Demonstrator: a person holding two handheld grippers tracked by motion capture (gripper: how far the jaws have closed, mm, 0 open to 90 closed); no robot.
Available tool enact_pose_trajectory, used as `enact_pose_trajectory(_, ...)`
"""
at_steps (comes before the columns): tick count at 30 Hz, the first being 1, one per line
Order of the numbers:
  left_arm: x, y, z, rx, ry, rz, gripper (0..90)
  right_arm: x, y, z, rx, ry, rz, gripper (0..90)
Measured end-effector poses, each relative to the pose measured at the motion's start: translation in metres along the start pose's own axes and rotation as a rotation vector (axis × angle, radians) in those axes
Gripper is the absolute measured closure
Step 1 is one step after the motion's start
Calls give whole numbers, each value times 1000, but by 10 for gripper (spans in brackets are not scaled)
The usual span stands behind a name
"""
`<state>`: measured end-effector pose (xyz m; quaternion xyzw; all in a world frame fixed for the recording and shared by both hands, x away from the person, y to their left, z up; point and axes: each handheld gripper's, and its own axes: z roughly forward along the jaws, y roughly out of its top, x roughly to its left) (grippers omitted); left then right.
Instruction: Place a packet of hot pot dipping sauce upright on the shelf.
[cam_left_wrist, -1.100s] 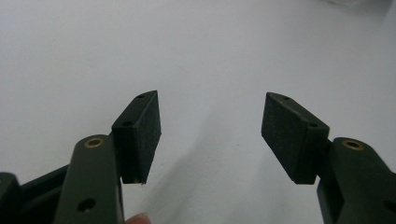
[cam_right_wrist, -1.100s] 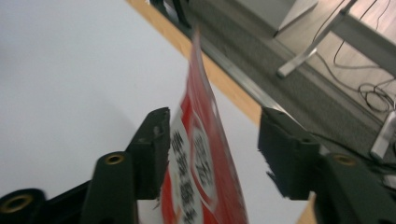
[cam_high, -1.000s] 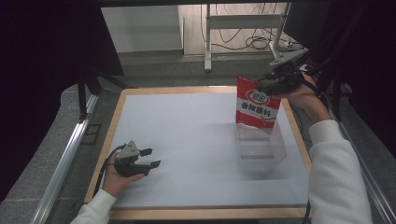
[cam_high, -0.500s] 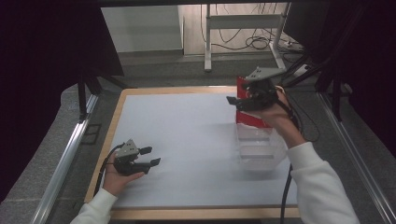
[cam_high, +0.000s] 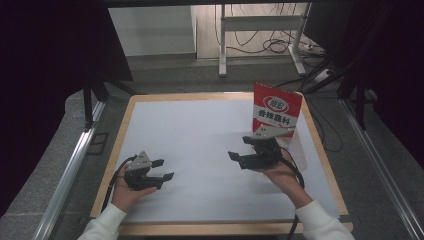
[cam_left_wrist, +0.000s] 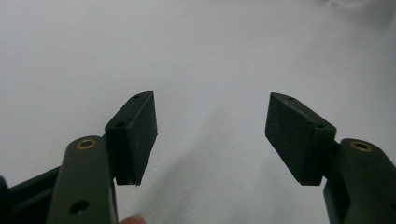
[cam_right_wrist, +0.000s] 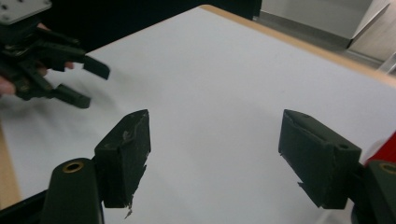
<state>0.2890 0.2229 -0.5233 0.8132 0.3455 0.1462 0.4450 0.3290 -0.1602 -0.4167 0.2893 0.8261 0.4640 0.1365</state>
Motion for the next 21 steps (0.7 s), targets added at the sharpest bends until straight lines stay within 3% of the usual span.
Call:
enact_pose_trajectory(3, -3, -1, 3, 11, -4, -1, 331, 13, -16, 2, -5, 30, 6, 251)
enact_pose_trajectory(7, -7, -1, 7, 31, -11, 12, 326, 25, -27, 16, 46, 38, -23, 223)
enact_pose_trajectory(11, -6, -1, 6, 32, -8, 9, 324, 25, -30, 25, 65, 54, -11, 222)
enact_pose_trajectory(21, -2, -1, 7, 31, -11, -6, 319, 30, -34, 28, 62, 64, -12, 222)
